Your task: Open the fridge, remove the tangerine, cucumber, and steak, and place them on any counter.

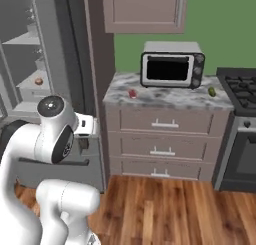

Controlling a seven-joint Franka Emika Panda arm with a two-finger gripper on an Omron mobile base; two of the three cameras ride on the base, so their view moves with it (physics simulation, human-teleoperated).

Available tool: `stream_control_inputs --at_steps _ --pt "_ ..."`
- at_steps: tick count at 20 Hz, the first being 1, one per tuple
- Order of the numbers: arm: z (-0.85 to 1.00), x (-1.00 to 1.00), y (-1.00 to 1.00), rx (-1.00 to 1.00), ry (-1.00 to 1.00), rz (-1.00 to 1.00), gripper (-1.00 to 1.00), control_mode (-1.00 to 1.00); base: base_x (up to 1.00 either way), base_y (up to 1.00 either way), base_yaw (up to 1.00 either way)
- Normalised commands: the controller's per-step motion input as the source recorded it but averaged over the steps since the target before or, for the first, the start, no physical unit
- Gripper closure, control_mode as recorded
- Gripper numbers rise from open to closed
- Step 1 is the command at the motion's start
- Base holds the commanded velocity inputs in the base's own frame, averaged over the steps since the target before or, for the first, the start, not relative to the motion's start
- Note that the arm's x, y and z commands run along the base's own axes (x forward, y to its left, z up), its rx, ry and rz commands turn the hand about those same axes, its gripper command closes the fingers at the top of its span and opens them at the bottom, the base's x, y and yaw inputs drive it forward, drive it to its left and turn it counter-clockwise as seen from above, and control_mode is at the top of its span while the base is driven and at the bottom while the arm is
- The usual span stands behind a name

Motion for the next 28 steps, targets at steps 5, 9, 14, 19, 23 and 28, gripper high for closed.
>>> stream_control_inputs --at_steps 5,9,14,19,23,28 --pt "0.0 0.0 0.0 0.0 0.0 0.0 -1.0 1.0 0.0 1.0 -0.02" --pt "0.0 0.0 0.0 0.0 0.0 0.0 -1.0 1.0 0.01 1.0 -0.02" --pt "0.0 0.0 0.0 0.0 0.0 0.0 -1.0 1.0 0.32 0.71 0.0" --pt "0.0 0.0 0.0 0.0 0.0 0.0 -1.0 1.0 0.75 0.26 0.0" --pt "0.0 0.0 0.0 0.0 0.0 0.0 -1.0 1.0 0.92 0.02 0.0" --pt "0.0 0.0 0.0 0.0 0.0 0.0 -1.0 1.0 0.88 0.28 0.0"
